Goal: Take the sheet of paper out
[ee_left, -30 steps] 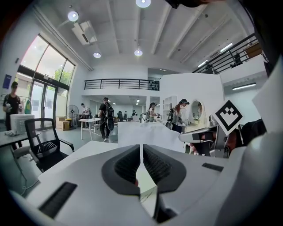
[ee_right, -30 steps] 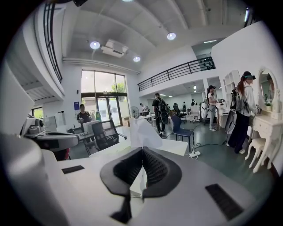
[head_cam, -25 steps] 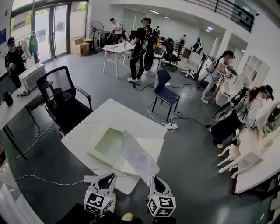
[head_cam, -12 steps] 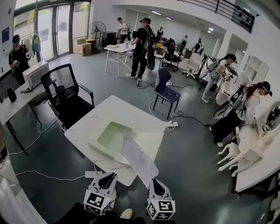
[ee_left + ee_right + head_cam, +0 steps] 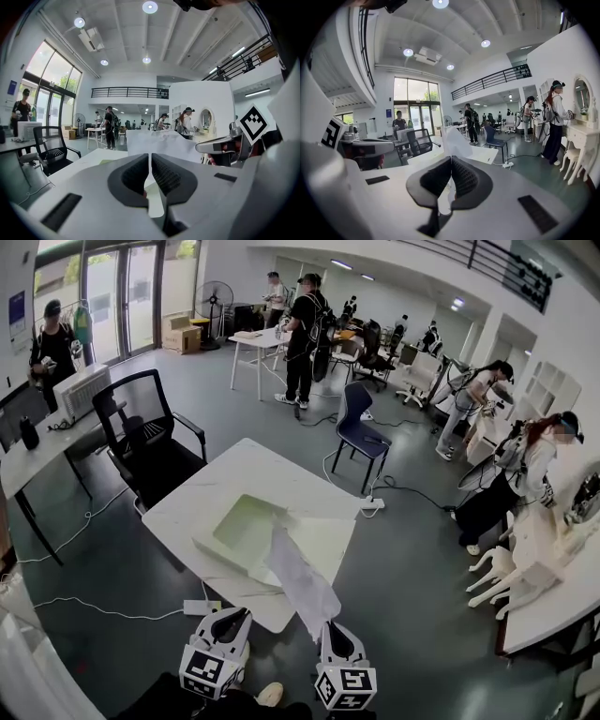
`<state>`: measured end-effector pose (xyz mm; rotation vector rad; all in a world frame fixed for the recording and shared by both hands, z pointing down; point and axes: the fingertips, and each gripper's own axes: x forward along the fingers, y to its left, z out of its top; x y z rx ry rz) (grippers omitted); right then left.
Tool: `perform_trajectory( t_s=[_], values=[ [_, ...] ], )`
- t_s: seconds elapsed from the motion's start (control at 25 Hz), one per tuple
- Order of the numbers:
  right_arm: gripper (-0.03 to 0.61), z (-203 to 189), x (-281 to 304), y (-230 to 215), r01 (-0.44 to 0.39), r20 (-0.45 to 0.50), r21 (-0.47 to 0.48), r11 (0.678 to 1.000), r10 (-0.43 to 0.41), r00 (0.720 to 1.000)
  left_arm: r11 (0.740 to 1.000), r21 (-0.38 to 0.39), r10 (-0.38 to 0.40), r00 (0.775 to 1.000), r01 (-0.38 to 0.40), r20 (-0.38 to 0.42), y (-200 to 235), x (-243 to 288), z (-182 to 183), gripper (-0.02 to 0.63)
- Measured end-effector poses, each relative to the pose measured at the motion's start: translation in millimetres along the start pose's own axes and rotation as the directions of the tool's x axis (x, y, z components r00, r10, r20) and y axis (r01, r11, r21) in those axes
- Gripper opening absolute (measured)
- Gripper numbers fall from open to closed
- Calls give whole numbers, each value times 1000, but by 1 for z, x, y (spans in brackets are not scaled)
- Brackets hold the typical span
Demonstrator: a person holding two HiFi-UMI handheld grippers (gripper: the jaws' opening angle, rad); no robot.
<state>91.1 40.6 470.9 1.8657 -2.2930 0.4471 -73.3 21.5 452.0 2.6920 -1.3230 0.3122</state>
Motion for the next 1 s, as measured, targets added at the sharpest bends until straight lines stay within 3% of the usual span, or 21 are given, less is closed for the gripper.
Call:
perform_trajectory(
  t_s=[1.0],
  values=[
    [17, -5, 17, 6, -4, -12, 8, 1000, 4, 1000, 1000, -8, -2, 1000, 2, -15, 12, 6, -9, 38]
  ],
)
